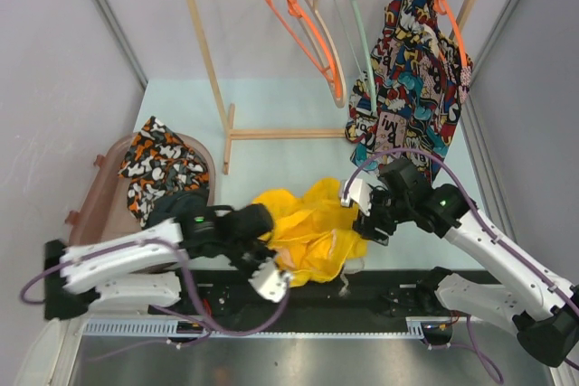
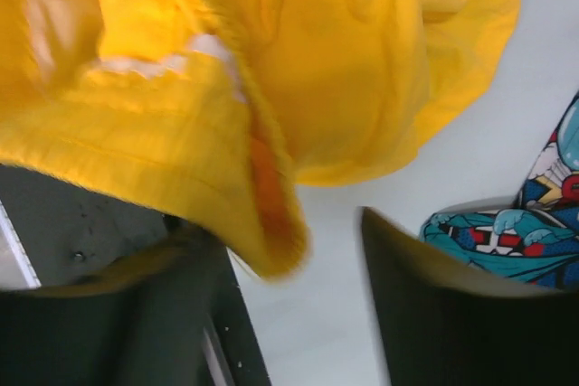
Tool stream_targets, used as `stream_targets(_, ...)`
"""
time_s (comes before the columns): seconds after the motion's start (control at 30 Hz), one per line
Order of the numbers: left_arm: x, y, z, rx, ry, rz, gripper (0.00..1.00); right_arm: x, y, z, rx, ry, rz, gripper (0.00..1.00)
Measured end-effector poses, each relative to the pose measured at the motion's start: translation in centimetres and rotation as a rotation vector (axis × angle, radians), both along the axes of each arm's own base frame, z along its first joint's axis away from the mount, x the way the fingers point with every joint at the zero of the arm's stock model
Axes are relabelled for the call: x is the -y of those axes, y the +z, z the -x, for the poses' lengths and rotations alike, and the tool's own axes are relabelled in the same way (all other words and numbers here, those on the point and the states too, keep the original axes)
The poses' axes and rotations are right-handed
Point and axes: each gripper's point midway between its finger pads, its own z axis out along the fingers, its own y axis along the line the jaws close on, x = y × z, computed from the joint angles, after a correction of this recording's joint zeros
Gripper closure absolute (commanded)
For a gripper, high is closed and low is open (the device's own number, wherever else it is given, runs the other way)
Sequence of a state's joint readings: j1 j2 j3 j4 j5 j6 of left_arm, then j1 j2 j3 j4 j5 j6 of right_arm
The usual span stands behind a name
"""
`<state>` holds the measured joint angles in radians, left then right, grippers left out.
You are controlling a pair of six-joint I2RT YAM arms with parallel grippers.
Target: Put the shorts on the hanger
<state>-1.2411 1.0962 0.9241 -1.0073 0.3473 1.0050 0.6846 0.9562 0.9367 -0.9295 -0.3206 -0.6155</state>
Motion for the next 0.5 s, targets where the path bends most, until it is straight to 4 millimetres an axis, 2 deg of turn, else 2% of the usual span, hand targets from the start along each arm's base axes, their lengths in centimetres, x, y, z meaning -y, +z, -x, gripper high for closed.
stream_targets(0.03, -1.5, 1.2, -0.6, 0.04, -0.004, 0.033, 1.0, 0.2, 0.0, 0.1, 0.007, 0.014, 0.005, 0.09)
stream_targets(0.1, -3.8, 2.2, -0.5, 0.102, -0.041, 0.066, 1.0, 0.5, 0.2, 0.7, 0.01, 0.034, 0.003, 0.06)
stream_targets(0.17, -6.4, 2.0, 0.2, 0.131, -0.087, 0.05, 1.0, 0.6, 0.7, 1.3, 0.014, 0.051, -0.014, 0.05)
stream_targets(0.23, -8.1, 1.1, 0.4, 0.135, -0.105, -0.007, 1.0, 0.6, 1.3, 1.8, 0.012, 0.064, -0.032, 0.07)
stream_targets(0.33, -9.2, -0.3, 0.4, 0.119, -0.11, -0.096, 1.0, 0.0, 2.3, 2.0, 0.002, 0.083, -0.059, 0.14)
stream_targets(0.5, -9.5, -1.2, 0.3, 0.109, -0.105, -0.139, 1.0, -1.5, 1.1, 2.1, -0.091, 0.111, -0.049, 0.2)
